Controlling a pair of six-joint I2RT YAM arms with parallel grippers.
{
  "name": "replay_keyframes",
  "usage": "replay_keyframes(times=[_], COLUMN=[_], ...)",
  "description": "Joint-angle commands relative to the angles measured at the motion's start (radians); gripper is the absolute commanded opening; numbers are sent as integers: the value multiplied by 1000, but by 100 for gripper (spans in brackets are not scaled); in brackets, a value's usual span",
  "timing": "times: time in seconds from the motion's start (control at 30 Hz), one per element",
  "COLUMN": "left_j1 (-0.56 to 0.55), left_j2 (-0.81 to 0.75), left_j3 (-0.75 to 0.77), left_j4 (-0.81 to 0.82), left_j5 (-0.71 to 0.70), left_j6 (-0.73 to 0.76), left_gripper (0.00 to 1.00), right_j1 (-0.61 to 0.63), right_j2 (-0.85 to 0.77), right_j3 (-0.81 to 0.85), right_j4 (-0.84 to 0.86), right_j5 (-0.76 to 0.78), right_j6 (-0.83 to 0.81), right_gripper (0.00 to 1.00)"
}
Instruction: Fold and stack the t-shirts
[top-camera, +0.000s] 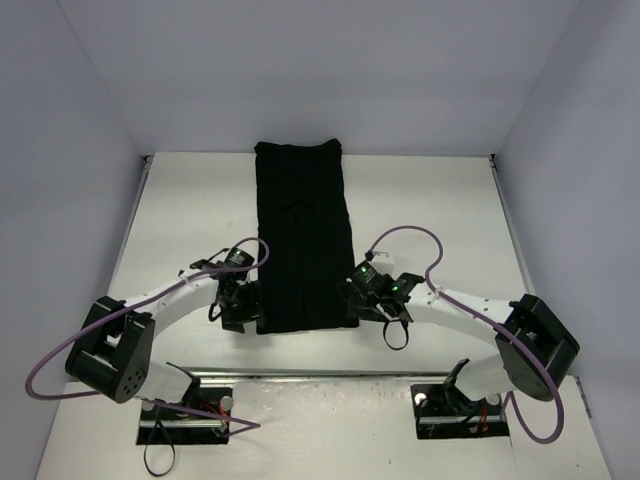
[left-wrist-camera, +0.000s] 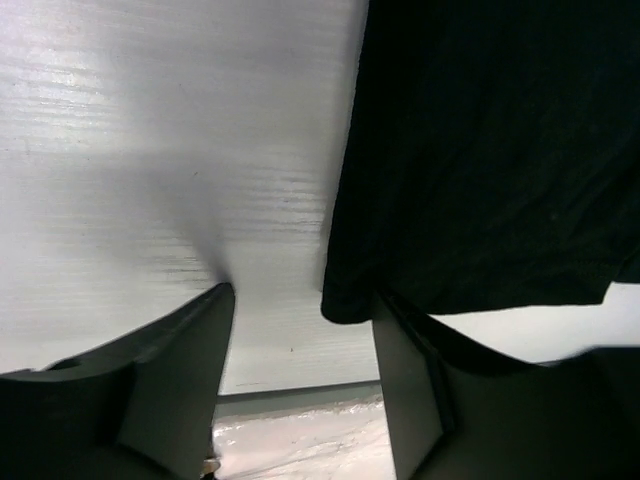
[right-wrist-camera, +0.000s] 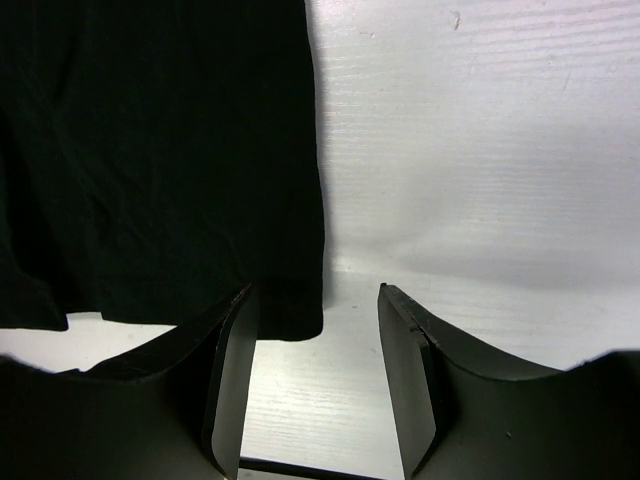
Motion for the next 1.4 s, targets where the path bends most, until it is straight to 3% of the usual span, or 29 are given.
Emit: replay_keyframes(times=[0.0,0.27,0.37,0.53,0.73,0.87,1.03,1.13,1.3,1.37], left_j1=[-29,-73,-85,-97,-98,-99,-99,-99,-99,-99], left_j2=[26,55,62,59,58,59,61,65,57,34], left_j3=[-3,-15,-4,-4,-24,-30,-27,-25,-20,-5], left_j4=[43,77,80,78,79,78,80,78,66,38], left_j5=[-44,-44,-40,-33,-37,-40,-40,-37,-24,-21], left_j6=[-45,-74,-82,-96,-105,-104,-101,-96,-82,-79], left_gripper=[45,22,23,33,33,25,7,0,0,0], right_j1=[23,42,43,43,49,59,69,77,82,82], right_j2=[22,44,49,56,67,86,111,119,79,50], right_j3=[5,-1,4,12,14,23,20,-5,-61,-57], right_j4=[5,9,10,12,15,19,21,19,11,-15], right_j5=[51,68,70,65,59,57,40,11,-15,-12], right_j6=[35,51,50,48,53,56,71,94,122,112], right_gripper=[48,49,50,50,50,50,48,37,10,4])
